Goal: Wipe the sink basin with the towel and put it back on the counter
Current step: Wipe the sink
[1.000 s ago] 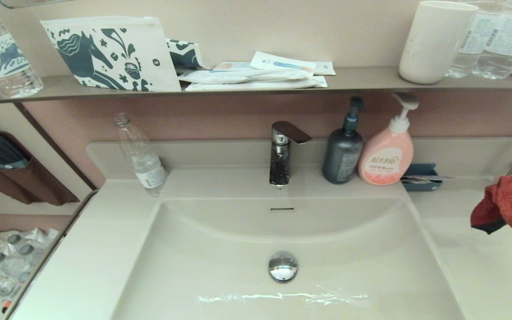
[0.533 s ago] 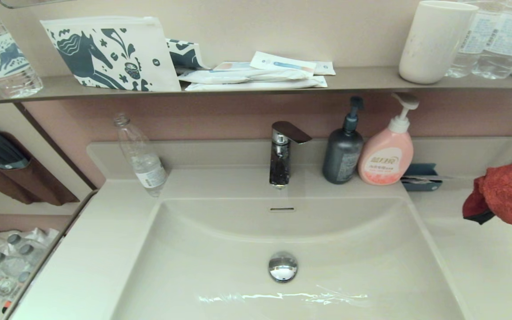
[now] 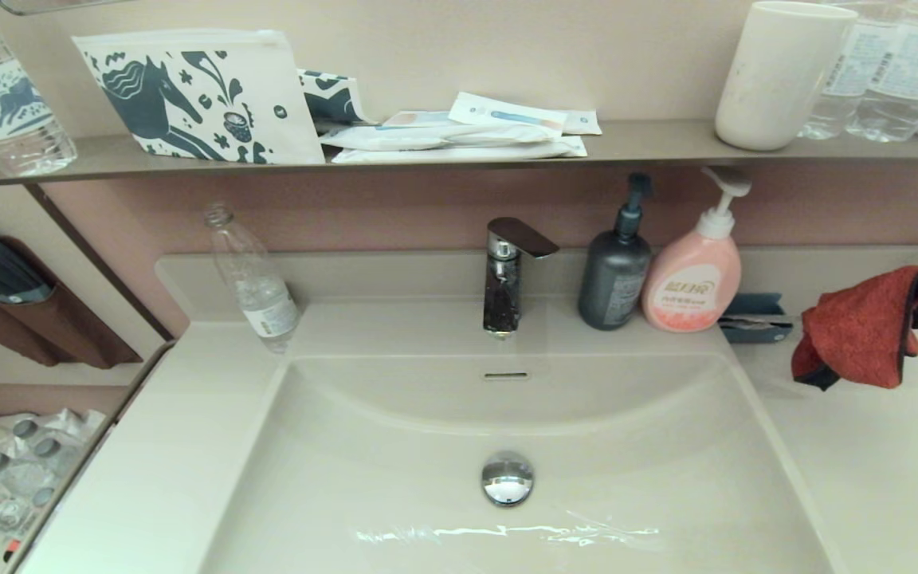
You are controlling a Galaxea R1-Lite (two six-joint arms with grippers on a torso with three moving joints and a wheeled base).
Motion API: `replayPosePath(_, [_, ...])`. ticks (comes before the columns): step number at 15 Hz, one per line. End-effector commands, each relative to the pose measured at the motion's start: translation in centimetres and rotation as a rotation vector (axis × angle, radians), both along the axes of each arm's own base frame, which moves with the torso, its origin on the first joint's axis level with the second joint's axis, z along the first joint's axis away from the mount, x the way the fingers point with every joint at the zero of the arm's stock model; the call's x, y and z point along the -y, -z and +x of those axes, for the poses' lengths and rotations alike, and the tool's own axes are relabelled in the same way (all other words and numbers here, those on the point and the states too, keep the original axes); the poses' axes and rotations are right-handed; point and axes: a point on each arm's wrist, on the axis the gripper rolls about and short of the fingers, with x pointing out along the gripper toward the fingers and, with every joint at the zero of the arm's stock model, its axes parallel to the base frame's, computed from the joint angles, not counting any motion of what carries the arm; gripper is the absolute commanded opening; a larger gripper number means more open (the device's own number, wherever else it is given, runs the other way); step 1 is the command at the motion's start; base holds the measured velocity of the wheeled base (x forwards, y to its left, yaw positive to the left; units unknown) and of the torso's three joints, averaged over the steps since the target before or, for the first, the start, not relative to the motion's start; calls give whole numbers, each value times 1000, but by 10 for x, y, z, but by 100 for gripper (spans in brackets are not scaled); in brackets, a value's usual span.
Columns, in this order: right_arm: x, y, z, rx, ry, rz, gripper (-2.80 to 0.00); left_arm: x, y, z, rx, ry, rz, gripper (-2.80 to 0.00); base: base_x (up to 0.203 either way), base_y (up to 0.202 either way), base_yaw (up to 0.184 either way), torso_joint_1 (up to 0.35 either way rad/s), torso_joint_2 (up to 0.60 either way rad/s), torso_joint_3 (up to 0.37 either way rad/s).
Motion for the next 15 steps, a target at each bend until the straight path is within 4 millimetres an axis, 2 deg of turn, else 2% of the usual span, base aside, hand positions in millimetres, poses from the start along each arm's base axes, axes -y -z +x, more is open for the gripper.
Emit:
replayPosePath(1, [-1, 18, 16, -43, -8, 3, -280, 0, 0, 0, -2, 0, 0, -280, 0, 0, 0, 0, 0, 0])
replayPosePath(5, [5, 31, 36, -39, -7, -30, -280, 0, 0, 0, -2, 0, 0, -280, 0, 0, 0, 0, 0, 0])
replayPosePath(8, [9, 45, 42, -77, -15, -66, -280, 0, 0, 0, -2, 0, 0, -280, 0, 0, 0, 0, 0, 0])
replayPosePath(11, [27, 51, 45, -116, 48, -137, -280, 0, 0, 0, -2, 0, 0, -280, 0, 0, 0, 0, 0, 0])
replayPosePath(14, [62, 45, 35, -111, 127, -172, -280, 0, 0, 0, -2, 0, 0, -280, 0, 0, 0, 0, 0, 0])
replayPosePath(15, [65, 37, 27, -76, 96, -153, -280, 0, 0, 0, -2, 0, 0, -280, 0, 0, 0, 0, 0, 0])
